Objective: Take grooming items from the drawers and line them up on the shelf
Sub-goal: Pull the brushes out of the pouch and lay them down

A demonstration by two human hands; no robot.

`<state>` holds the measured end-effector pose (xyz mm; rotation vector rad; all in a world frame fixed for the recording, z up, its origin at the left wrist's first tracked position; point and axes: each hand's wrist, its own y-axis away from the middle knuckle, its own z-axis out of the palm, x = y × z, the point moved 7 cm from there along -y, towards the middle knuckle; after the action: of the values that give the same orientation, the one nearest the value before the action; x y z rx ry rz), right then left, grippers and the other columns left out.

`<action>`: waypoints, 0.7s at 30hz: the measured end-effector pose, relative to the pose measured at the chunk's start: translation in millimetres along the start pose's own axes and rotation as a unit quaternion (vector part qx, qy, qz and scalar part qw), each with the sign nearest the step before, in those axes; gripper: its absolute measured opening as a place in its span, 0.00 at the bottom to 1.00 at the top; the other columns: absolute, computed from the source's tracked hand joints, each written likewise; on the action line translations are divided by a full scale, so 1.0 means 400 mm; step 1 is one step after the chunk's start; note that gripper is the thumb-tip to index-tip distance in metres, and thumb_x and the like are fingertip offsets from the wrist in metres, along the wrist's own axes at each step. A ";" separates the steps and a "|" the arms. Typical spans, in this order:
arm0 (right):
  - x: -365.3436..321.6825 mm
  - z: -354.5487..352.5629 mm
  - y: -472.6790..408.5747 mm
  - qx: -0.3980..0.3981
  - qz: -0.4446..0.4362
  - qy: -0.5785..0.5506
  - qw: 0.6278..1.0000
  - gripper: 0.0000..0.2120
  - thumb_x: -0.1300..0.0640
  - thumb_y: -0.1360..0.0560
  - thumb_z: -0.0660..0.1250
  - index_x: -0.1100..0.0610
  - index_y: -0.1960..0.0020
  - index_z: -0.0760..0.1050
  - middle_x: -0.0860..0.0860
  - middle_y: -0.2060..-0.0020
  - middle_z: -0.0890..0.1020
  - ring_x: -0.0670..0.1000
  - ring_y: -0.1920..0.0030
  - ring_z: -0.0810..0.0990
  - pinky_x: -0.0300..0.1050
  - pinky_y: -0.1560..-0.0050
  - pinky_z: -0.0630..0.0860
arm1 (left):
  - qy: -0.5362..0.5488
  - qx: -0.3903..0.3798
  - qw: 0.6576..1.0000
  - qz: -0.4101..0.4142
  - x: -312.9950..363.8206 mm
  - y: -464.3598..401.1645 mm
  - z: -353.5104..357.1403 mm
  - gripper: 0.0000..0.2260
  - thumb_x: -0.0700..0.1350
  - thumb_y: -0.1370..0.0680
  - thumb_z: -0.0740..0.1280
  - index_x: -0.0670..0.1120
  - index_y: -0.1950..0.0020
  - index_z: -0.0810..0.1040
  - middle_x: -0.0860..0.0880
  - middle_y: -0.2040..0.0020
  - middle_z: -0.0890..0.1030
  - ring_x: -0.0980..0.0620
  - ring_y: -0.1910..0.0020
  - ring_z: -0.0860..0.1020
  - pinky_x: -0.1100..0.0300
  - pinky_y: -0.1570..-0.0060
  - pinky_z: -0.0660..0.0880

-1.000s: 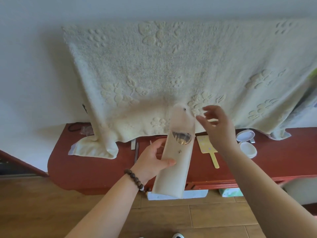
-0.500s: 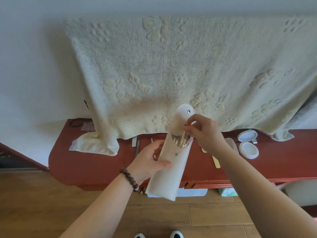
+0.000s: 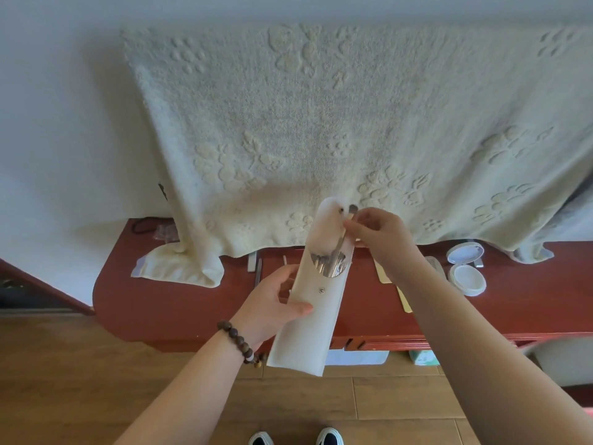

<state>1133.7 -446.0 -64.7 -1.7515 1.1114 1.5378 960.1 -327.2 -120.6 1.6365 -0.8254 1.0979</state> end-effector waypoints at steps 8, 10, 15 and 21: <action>0.035 -0.111 -0.077 0.063 0.048 -0.130 0.988 0.06 0.61 0.22 0.66 0.57 0.58 0.73 0.58 0.62 0.80 0.53 0.65 0.81 0.46 0.65 0.81 | 0.001 0.033 0.998 -0.049 -0.087 0.007 -0.020 0.25 0.43 0.34 0.74 0.57 0.39 0.75 0.54 0.45 0.82 0.52 0.47 0.81 0.45 0.45 0.78; 0.084 -0.124 -0.094 0.034 0.076 -0.080 0.993 0.05 0.62 0.23 0.66 0.58 0.58 0.74 0.58 0.63 0.78 0.52 0.67 0.81 0.44 0.68 0.80 | 0.024 0.057 0.996 -0.066 -0.118 0.008 -0.032 0.25 0.42 0.35 0.75 0.56 0.40 0.76 0.51 0.46 0.82 0.49 0.47 0.81 0.42 0.44 0.77; 0.300 -0.126 -0.121 0.010 0.167 0.089 0.982 0.03 0.62 0.26 0.71 0.60 0.58 0.78 0.59 0.65 0.78 0.53 0.68 0.78 0.44 0.69 0.80 | 0.062 0.089 0.989 -0.097 -0.170 0.004 -0.037 0.22 0.36 0.30 0.74 0.53 0.40 0.75 0.47 0.45 0.82 0.44 0.44 0.79 0.38 0.42 0.74; 0.445 -0.084 -0.154 -0.005 0.204 0.155 0.967 0.08 0.66 0.28 0.71 0.60 0.64 0.74 0.55 0.74 0.73 0.48 0.77 0.72 0.48 0.70 0.78 | 0.081 0.111 0.984 -0.110 -0.186 -0.005 -0.030 0.21 0.34 0.30 0.73 0.52 0.42 0.76 0.48 0.45 0.82 0.45 0.44 0.79 0.39 0.42 0.75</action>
<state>1204.2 -482.8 -238.6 -1.8985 1.7098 1.5238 931.3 -313.5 -188.8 1.7472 -0.4175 1.1788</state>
